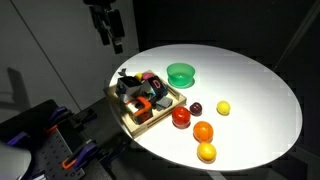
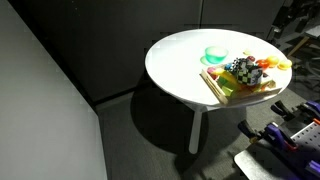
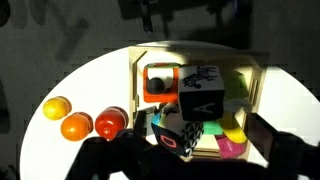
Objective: Pick up the block with the letter a on it and put it in the tray
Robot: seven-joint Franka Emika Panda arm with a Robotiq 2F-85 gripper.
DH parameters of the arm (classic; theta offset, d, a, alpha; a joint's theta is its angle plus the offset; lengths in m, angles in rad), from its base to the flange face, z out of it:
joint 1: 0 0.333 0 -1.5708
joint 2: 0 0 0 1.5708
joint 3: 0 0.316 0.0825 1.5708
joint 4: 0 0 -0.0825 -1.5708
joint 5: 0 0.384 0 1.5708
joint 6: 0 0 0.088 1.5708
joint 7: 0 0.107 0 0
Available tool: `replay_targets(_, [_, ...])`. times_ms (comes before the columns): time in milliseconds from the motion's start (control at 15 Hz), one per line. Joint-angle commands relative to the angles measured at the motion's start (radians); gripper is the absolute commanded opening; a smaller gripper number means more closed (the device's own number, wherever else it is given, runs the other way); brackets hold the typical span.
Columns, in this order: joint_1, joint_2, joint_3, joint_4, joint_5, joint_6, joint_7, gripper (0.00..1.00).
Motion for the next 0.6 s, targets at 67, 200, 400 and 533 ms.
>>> replay_targets(67, [-0.013, -0.034, 0.008, -0.022, 0.005, 0.018, -0.019, 1.00])
replay_targets(200, [-0.013, -0.058, 0.007, -0.035, 0.005, 0.022, -0.025, 1.00])
replay_targets(400, [-0.013, -0.066, 0.006, -0.041, 0.006, 0.023, -0.027, 1.00])
replay_targets(533, [-0.013, -0.066, 0.006, -0.042, 0.006, 0.024, -0.028, 1.00])
